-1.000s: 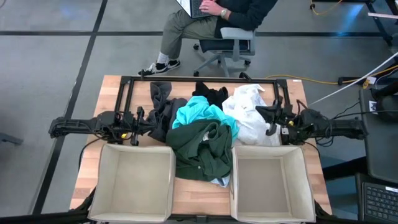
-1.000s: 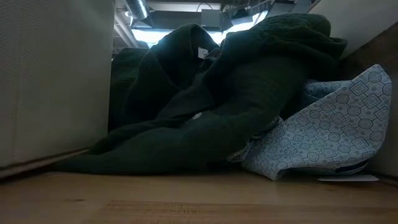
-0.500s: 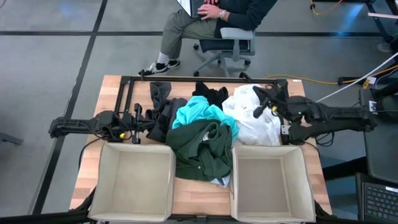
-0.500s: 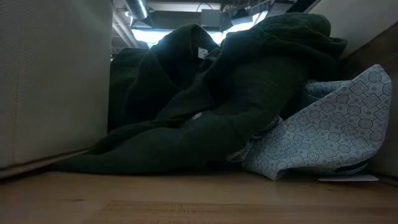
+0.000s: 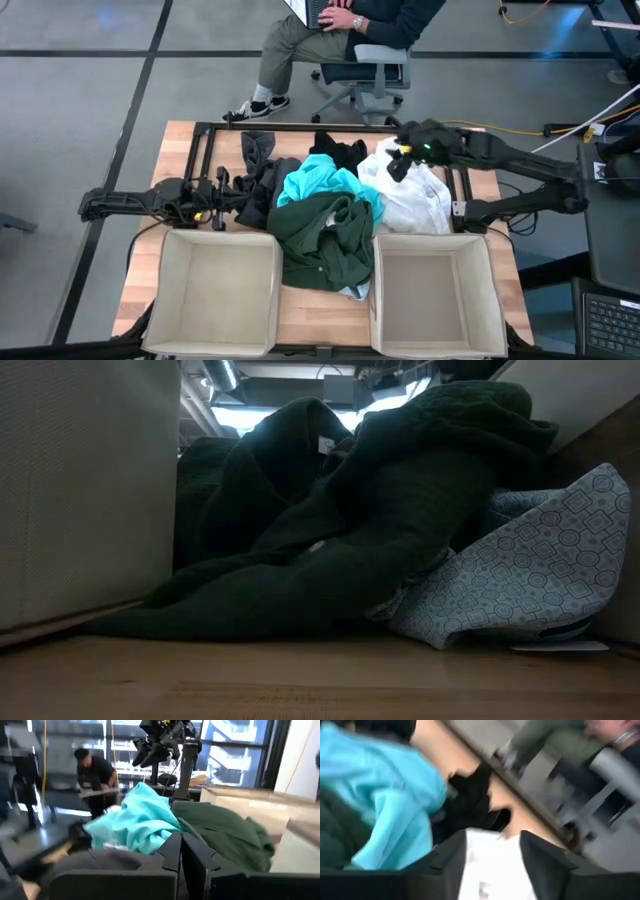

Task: Sort clothes
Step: Put the white long sleeve into the right brown laundry organizer

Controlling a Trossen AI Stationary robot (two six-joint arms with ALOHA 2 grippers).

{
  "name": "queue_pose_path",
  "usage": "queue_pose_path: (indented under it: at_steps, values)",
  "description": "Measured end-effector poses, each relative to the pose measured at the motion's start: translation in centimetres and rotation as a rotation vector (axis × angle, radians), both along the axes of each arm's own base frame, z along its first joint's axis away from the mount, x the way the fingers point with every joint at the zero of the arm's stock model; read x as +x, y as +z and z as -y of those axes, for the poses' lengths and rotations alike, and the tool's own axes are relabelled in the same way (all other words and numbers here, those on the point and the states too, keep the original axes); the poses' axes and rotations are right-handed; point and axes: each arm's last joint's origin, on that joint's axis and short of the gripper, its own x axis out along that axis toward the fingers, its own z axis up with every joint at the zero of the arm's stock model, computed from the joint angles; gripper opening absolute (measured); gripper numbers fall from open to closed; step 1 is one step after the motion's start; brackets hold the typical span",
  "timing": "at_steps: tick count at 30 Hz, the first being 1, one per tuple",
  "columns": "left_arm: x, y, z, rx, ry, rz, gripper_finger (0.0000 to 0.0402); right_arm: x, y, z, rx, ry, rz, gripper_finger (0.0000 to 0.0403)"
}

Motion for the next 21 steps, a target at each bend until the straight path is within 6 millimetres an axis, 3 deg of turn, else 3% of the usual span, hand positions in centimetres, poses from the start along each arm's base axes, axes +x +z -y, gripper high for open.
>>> queue_pose_path:
  at_steps: [3,8,15,21]
  values:
    - [0.1,-0.7,0.1,-0.111,-0.017,-0.061,0.0005,0.9,-1.7,0.9,0.086,0.003,-0.125,0.0257]
    - [0.1,-0.7,0.1,-0.108,-0.021,-0.064,0.0005,1.9,-4.6,1.9,0.174,-0.024,-0.324,0.0295]
    - [0.1,-0.7,0.1,-0.079,-0.02,-0.063,0.0005,3.3,-6.6,1.9,0.345,-0.021,-0.374,0.0292]
    - [0.1,-0.6,0.1,-0.057,-0.02,-0.062,0.0005,3.9,-7.6,2.3,0.324,-0.075,-0.422,0.0288]
